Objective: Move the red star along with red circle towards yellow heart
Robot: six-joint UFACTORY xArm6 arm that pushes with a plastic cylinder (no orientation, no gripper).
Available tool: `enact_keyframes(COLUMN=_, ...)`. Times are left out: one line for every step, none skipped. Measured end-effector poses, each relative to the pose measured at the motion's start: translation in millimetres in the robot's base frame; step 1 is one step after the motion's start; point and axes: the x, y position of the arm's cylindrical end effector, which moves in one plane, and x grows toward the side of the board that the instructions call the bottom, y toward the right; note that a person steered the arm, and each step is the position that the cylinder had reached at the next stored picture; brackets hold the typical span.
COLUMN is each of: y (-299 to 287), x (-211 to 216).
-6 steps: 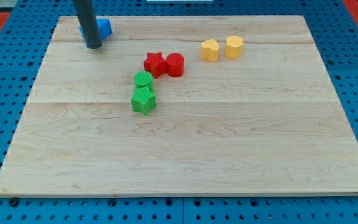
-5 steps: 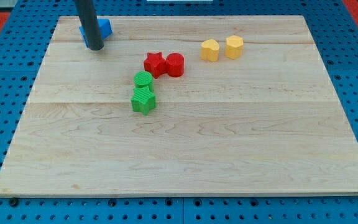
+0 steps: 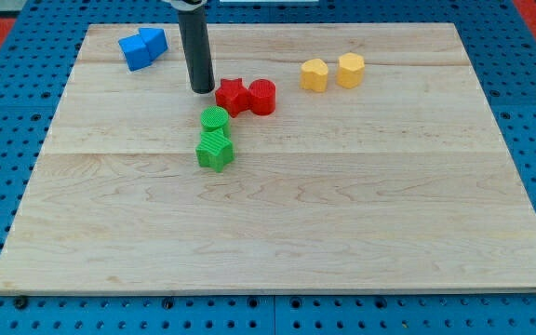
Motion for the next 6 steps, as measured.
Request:
enact_keyframes(y=17.7, x=0.0)
enact_keyframes(y=22.3, x=0.0)
enact_keyframes(y=25.9, x=0.0)
enact_keyframes(y=23.4, x=1.4)
enact_keyframes(y=23.4, x=40.3)
enact_keyframes(y=40.6, x=62.8)
